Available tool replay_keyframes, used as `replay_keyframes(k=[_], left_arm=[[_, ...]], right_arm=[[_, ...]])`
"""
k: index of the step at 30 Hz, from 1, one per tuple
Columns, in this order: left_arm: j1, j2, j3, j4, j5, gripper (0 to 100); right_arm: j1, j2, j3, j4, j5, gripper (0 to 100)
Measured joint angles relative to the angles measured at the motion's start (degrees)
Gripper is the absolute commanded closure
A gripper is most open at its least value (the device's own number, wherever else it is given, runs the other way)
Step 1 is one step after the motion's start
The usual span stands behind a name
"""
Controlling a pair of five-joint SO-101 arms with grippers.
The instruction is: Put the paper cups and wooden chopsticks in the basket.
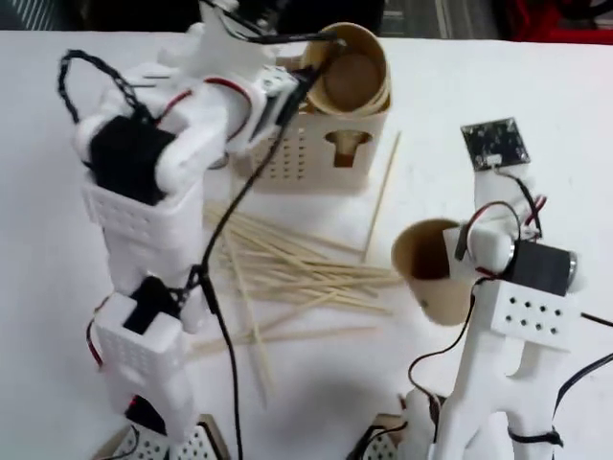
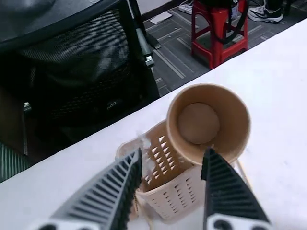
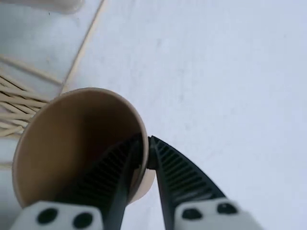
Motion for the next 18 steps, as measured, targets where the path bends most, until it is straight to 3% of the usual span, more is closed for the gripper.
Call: replay_keyframes(k=[8,18], left_arm=[[-0.97,-5.63,3.08,0.0,0.0,80],[-3.08,-24.53,29.71,0.0,0.0,80]], right_arm=[[-2.02,0.0,-12.75,4.84,-0.44,98.1],[-10.81,0.0,-27.69,5.8,-6.95,98.1]])
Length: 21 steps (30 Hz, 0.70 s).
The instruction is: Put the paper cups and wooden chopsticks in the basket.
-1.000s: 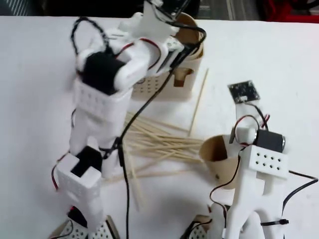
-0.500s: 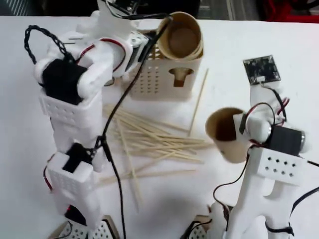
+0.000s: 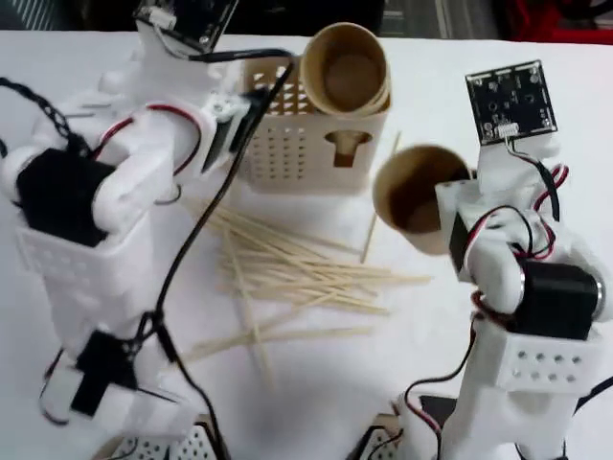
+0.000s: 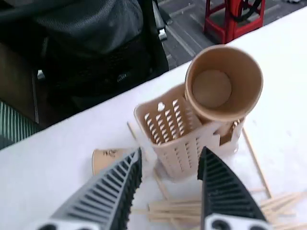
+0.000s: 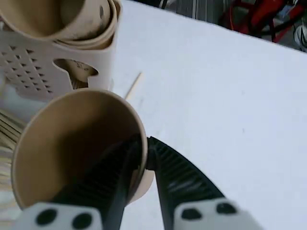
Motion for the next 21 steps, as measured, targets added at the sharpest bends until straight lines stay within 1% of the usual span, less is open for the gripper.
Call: replay_keyframes(k=[6,9,11,15,21], left_arm=[[-0.18,-8.79,12.04,0.0,0.0,80],[-0.18,-11.43,17.05,-1.14,0.0,80],[-0.18,-12.66,20.57,-2.37,0.0,80],[-0.18,-14.95,25.67,-4.4,0.0,80],[-0.18,-19.34,29.8,-5.89,0.0,80]], right_arm=[[-9.32,-0.26,-9.76,-0.44,-0.35,98.1],[-13.36,-0.26,-12.31,-3.52,-0.35,98.1],[-14.59,-0.26,-12.75,-6.68,-0.62,98.1],[-16.62,-0.26,-12.92,-13.54,-3.6,98.1],[-16.62,0.0,-11.69,-22.59,-4.57,98.1]])
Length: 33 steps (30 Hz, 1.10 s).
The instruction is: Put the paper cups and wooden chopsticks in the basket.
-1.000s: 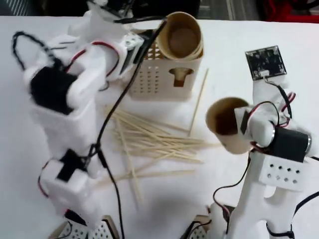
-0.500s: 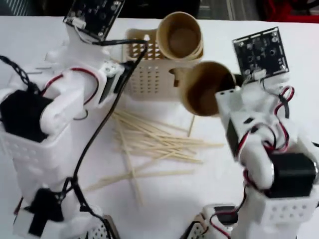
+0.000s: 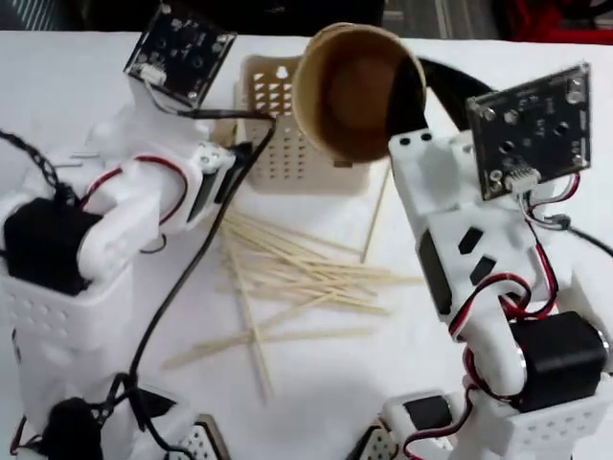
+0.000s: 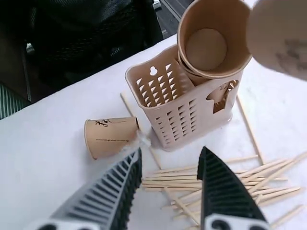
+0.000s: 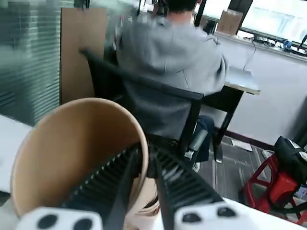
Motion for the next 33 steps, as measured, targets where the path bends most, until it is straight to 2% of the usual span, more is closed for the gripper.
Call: replay_keyframes(k=[10,18,26,33], left_arm=[[-6.15,-3.43,7.65,-2.9,0.0,80],[-9.58,-3.6,13.8,-4.92,0.0,80],[-9.85,-5.01,17.58,-6.68,0.0,80],[-10.73,-5.19,20.22,-9.14,0.0,80]], right_arm=[[-0.09,8.88,11.96,-18.55,-0.35,98.1],[2.73,17.05,13.71,-25.93,-0.35,98.1],[5.36,26.02,13.71,-30.59,-0.35,97.3],[5.36,26.46,13.71,-30.42,-0.35,78.6]])
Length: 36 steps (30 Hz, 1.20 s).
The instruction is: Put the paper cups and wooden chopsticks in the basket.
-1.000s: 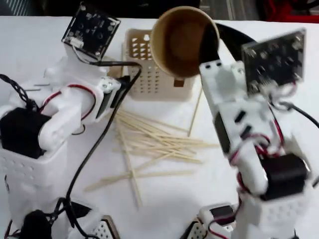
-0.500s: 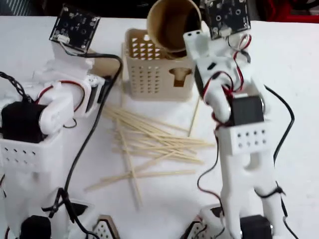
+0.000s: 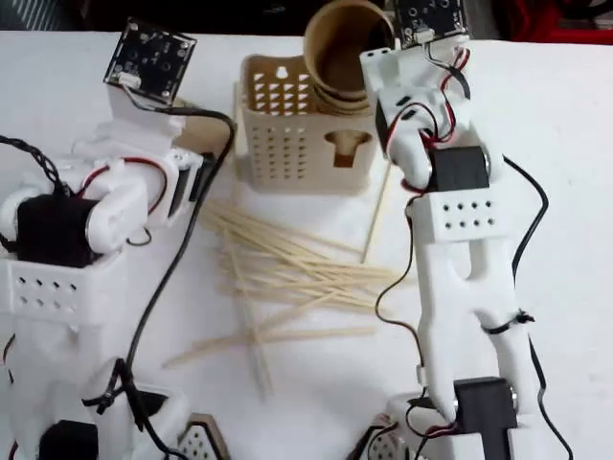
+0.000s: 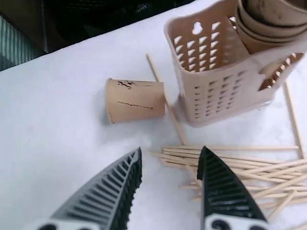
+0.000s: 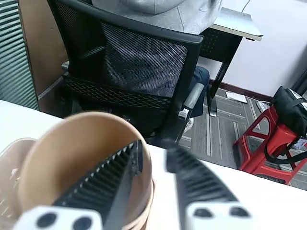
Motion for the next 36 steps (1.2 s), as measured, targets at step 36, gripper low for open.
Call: replay_keyframes(k=[36], left_arm=[[-11.69,31.65,-2.9,-23.47,0.0,72]], right_arm=[[-7.91,-16.97,17.14,33.23,0.0,92.0]])
